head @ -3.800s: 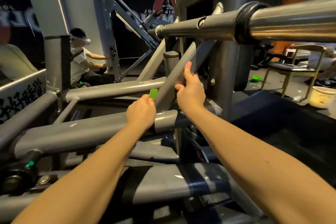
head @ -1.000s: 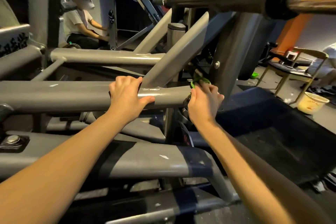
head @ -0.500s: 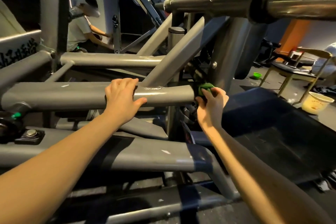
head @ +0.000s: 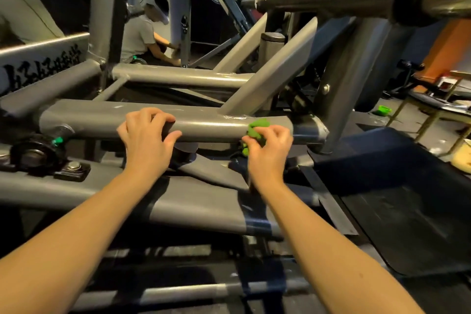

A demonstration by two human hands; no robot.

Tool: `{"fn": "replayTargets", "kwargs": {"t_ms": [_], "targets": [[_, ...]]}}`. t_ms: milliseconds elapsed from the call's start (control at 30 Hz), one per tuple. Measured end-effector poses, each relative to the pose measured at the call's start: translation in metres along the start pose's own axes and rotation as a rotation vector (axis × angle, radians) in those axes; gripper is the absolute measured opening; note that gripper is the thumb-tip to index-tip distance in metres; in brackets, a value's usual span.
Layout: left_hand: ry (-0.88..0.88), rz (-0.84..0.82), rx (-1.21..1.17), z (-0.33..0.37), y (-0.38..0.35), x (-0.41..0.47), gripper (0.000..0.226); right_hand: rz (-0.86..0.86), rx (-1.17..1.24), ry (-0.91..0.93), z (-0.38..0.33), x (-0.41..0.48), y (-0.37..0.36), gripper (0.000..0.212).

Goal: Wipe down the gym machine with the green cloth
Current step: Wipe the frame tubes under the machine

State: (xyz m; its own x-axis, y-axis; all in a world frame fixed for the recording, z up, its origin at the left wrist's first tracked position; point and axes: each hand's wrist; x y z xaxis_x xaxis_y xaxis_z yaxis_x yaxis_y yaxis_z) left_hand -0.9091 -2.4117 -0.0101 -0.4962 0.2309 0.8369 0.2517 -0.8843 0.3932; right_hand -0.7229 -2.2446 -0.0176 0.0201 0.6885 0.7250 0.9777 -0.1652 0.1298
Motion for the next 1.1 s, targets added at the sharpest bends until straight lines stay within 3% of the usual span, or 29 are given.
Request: {"fn": "replayTargets", "kwargs": {"t_ms": [167,333,500,700,833,933,1100], "targets": [[-0.016,-0.021,0.013,-0.002,0.000,0.000,0.030,0.163,-0.098,-0.228,0.032,0.054,0.031,0.024],[-0.067,-0.034,0.035,-0.005,0.002,0.002,0.033,0.051,-0.167,0.079,-0.006,0.010,-0.009,0.031],[-0.064,-0.091,0.068,-0.004,0.005,0.012,0.031,-0.162,-0.076,0.194,-0.064,-0.045,-0.052,0.036],[-0.101,-0.112,0.089,-0.010,0.016,0.025,0.024,-0.404,-0.188,0.472,-0.056,0.006,-0.040,0.037],[-0.041,-0.086,0.120,-0.024,0.027,0.030,0.032,-0.307,-0.244,0.509,-0.020,0.026,-0.006,0.045],[-0.010,-0.078,0.131,-0.036,0.033,0.032,0.036,-0.242,-0.252,0.445,-0.010,0.026,0.006,0.040],[0.006,-0.078,0.139,-0.043,0.037,0.029,0.037,-0.312,-0.214,0.430,-0.047,0.005,-0.017,0.039]]}}
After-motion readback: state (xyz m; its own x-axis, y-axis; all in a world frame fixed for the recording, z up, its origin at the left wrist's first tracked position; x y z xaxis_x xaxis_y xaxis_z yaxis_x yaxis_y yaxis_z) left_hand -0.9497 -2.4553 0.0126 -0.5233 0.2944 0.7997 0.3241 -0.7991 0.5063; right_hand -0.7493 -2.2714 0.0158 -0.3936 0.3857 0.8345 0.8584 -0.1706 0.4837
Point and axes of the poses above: each hand's wrist, its own x-axis towards the middle knuckle, its own y-axis out of the back of the hand, z = x × y, and after that the axes turned 14 degrees about z, right-handed
